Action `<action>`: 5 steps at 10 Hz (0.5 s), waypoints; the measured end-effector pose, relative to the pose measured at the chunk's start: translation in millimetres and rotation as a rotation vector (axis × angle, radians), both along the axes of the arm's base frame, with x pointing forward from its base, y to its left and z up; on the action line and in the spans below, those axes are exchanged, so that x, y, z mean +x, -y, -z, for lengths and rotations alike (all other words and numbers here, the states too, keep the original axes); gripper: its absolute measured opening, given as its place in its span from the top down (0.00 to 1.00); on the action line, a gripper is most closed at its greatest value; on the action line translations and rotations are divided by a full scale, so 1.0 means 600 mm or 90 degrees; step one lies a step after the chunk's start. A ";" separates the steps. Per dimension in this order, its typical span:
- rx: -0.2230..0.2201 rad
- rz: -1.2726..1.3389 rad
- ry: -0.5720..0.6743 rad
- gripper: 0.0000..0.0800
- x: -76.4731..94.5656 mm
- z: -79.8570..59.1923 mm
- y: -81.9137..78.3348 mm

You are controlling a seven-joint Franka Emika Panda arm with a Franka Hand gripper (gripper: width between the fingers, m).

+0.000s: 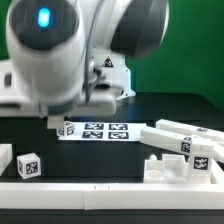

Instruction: Assemble chair

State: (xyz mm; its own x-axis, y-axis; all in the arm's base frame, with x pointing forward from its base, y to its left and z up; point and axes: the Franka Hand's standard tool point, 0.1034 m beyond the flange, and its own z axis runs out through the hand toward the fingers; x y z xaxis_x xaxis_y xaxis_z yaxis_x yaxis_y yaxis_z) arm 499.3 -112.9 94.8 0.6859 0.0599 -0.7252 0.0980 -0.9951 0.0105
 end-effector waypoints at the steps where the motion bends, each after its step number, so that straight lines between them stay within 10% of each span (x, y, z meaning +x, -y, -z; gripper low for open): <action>1: 0.005 -0.009 0.051 0.65 0.008 -0.009 -0.003; 5: 0.009 -0.020 0.193 0.64 0.020 -0.007 0.002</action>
Offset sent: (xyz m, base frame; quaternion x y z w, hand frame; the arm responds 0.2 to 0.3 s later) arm 0.0000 0.0000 0.0000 0.0000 0.1938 0.0000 0.9810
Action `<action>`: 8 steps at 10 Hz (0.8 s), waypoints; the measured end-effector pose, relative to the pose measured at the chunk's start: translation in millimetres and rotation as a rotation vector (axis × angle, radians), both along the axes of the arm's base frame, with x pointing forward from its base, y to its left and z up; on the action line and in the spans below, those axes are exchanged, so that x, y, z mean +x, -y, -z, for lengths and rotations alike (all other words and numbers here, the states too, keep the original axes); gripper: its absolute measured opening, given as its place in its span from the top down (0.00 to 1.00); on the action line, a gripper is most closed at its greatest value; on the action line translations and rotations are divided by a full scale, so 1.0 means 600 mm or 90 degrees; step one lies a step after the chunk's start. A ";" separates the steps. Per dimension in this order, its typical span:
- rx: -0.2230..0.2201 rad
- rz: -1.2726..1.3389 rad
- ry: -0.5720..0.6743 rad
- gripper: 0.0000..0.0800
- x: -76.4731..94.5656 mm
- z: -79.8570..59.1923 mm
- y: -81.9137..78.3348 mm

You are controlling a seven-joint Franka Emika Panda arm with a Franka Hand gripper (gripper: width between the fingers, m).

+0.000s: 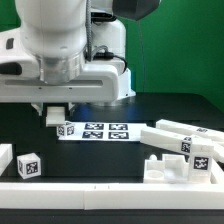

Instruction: Assemble chair

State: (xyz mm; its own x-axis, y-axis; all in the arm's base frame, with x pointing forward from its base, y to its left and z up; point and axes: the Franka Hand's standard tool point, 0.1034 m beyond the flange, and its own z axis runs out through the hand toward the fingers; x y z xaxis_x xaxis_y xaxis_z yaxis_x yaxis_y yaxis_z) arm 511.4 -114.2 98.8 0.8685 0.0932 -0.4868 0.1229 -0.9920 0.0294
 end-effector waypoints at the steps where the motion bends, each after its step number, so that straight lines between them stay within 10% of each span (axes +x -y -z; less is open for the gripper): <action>1: 0.002 0.032 0.039 0.64 0.018 -0.016 -0.036; 4: 0.031 0.062 0.216 0.64 0.100 -0.062 -0.144; 8: 0.022 0.069 0.367 0.64 0.110 -0.059 -0.139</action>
Offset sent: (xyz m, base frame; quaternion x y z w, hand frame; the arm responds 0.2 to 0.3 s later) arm 0.0475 0.0870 0.0376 0.0292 0.2579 0.0907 0.9615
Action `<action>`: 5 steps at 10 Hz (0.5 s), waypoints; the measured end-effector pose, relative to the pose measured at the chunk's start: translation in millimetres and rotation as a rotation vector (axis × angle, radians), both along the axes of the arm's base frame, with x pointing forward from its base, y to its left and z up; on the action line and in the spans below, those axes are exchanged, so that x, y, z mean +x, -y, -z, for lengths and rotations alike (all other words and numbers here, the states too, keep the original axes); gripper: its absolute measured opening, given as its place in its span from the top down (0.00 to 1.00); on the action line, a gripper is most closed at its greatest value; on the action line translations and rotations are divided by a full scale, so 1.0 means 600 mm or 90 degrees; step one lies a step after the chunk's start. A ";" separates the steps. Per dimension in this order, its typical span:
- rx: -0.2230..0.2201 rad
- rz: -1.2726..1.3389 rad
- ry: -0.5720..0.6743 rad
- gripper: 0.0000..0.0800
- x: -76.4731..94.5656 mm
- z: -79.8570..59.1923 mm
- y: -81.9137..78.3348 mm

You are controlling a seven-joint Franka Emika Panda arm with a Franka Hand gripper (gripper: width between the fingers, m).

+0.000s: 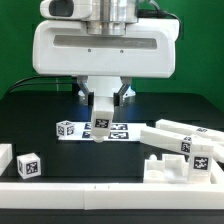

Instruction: Assemble chair

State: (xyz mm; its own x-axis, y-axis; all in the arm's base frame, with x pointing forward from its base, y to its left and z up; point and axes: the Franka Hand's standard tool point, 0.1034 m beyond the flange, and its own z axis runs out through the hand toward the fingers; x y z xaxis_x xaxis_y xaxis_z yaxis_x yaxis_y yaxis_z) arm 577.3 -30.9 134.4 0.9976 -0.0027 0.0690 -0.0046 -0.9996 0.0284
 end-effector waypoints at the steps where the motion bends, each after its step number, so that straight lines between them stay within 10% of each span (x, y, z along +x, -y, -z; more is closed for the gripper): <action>1: 0.006 0.008 0.074 0.64 -0.001 0.008 -0.042; 3: 0.024 0.009 0.171 0.64 0.024 -0.001 -0.107; 5: 0.008 0.000 0.306 0.64 0.034 -0.014 -0.107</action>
Offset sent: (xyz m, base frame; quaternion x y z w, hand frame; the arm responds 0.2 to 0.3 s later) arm 0.0301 0.0849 0.0269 0.1712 0.2230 0.1002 0.9544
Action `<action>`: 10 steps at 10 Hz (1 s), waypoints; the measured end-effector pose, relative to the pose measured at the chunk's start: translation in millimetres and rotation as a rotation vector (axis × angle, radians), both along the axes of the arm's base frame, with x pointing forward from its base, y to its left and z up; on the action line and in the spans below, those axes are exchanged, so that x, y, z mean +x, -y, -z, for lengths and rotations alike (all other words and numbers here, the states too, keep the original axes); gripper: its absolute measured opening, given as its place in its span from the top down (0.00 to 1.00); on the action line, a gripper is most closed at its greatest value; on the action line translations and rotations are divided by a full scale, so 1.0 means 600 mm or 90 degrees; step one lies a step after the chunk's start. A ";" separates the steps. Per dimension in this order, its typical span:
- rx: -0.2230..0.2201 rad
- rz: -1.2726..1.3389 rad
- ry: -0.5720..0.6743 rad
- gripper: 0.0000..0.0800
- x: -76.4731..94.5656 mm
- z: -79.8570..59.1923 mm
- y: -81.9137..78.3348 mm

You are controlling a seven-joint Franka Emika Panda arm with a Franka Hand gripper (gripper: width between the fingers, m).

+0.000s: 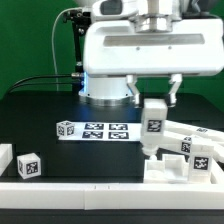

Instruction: Assemble chair

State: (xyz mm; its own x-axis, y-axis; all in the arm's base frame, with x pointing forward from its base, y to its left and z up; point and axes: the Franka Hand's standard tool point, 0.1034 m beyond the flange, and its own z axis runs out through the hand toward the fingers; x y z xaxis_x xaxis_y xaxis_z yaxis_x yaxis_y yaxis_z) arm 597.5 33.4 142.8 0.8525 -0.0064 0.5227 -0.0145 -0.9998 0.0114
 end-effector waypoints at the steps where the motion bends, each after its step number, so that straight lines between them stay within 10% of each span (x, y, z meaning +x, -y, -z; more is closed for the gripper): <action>1: -0.001 0.001 -0.010 0.64 -0.010 0.014 0.002; 10: -0.006 -0.012 -0.004 0.64 0.002 0.062 -0.031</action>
Offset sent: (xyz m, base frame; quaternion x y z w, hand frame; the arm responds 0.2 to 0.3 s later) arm 0.0011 0.0215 -0.0223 0.0492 0.0182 0.0424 0.9977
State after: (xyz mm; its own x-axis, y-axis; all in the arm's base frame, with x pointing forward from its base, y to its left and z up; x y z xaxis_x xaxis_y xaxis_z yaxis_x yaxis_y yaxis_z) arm 598.6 52.1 105.3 0.8556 0.0153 0.5174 0.0049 -0.9998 0.0216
